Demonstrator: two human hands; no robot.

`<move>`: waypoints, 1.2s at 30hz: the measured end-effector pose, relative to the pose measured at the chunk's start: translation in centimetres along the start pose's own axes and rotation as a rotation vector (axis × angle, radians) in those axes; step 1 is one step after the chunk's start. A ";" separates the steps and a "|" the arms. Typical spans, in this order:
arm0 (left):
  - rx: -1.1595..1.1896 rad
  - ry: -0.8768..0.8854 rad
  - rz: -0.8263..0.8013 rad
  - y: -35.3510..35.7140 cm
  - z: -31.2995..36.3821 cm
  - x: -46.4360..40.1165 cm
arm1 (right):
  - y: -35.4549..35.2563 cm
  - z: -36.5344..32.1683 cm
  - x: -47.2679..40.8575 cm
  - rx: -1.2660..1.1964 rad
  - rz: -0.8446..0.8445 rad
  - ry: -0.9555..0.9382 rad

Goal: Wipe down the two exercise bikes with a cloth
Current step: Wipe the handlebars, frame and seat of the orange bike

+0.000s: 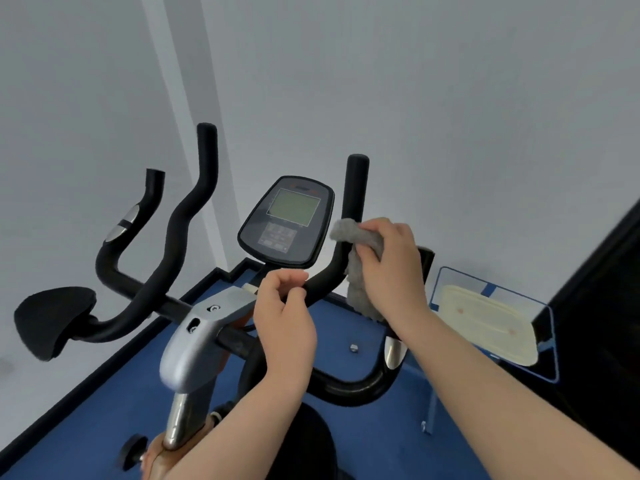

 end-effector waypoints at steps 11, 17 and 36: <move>0.011 -0.030 -0.061 0.2 0.0 0.4 | -0.4 -1.5 -1.9 0.001 0.079 -0.131; -0.033 -0.122 -0.130 0.8 0.7 -0.8 | -0.5 -0.9 -5.2 0.178 -0.258 -0.306; -0.016 -0.094 0.136 10.9 2.6 -3.1 | 1.8 7.5 -12.9 -0.657 -0.488 -0.529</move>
Point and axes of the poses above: each hand's wrist, its own x-axis away from the middle knuckle, its own y-axis out of the palm, z = x × y, the point moved 2 cm from there along -x, towards the middle knuckle, and after that the axes turned 8 degrees about z, right-handed, at the moved point
